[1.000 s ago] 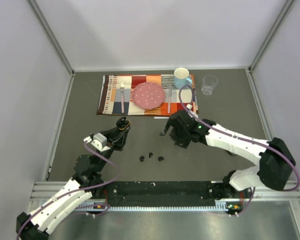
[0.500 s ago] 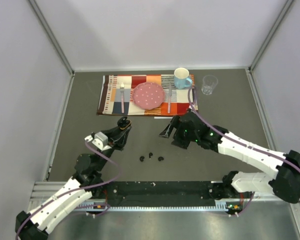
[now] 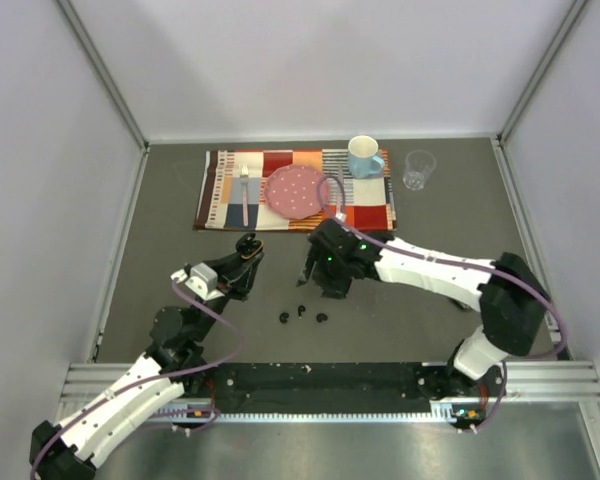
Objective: Insert the wireless bluetooth earbuds into the charging case
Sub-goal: Pick up the earbud from the center of the board.
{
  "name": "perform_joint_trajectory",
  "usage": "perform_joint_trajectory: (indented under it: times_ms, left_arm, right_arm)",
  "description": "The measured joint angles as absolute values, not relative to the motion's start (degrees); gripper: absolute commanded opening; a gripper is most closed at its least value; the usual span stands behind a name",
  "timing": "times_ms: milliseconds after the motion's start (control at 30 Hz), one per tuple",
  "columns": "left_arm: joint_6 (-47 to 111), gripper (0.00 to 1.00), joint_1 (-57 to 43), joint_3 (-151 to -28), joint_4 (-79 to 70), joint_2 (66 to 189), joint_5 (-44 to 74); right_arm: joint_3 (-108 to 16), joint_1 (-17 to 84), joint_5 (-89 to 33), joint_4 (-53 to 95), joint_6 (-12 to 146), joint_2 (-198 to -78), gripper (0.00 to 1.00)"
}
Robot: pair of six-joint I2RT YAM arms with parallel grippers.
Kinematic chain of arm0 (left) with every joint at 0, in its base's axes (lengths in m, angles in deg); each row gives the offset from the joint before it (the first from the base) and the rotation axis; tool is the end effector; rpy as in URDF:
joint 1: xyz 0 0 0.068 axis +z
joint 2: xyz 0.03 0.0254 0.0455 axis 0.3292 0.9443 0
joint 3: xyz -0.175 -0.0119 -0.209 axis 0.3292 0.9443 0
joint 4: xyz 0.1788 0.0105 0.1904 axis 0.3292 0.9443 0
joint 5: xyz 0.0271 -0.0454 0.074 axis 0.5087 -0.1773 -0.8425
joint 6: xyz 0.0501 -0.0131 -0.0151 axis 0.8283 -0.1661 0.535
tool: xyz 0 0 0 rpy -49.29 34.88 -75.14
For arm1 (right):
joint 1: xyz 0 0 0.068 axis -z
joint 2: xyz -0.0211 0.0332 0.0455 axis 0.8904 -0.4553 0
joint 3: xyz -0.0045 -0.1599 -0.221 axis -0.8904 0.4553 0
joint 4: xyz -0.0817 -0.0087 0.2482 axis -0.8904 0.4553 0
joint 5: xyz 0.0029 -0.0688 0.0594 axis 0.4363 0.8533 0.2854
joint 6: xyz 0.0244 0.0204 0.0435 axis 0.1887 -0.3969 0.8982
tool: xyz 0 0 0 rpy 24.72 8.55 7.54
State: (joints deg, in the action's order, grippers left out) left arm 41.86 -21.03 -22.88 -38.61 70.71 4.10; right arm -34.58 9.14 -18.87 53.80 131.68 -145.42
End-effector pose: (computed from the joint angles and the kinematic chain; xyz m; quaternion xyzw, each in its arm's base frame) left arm 0.0941 -0.0778 0.2454 0.1655 0.5239 -0.2849 0.7855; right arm 0.1895 0.2571 0.2381 0.1511 0.9494 0.2384 0.1381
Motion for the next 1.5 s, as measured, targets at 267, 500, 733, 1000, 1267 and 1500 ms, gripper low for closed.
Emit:
perform_joint_trajectory:
  times_ms: [267,500,733,1000,1267,1500]
  left_arm:
    - [41.9,0.0,-21.0,-22.9,-38.5,69.1,2.7]
    - [41.9,0.0,-21.0,-22.9,-38.5,66.8,1.1]
    - [41.9,0.0,-21.0,-22.9,-38.3,66.3,1.0]
    - [41.9,0.0,-21.0,-22.9,-38.1,66.2,1.0]
    - [41.9,0.0,-21.0,-22.9,-37.8,65.9,1.0]
    - [41.9,0.0,-21.0,-22.9,-37.3,64.8,0.7]
  right_arm:
    - [-41.0,5.0,-18.2,59.0,134.5,-154.1,0.61]
    - [-42.2,4.0,-17.0,60.4,137.7,-157.7,0.56]
    - [-44.9,3.7,-17.0,60.8,138.8,-161.1,0.51]
    - [-45.9,3.7,-17.1,61.6,139.4,-164.4,0.47]
    - [-47.4,3.7,-17.2,62.6,139.3,-167.0,0.44]
    - [-48.5,3.7,-17.2,63.0,139.3,-167.6,0.4]
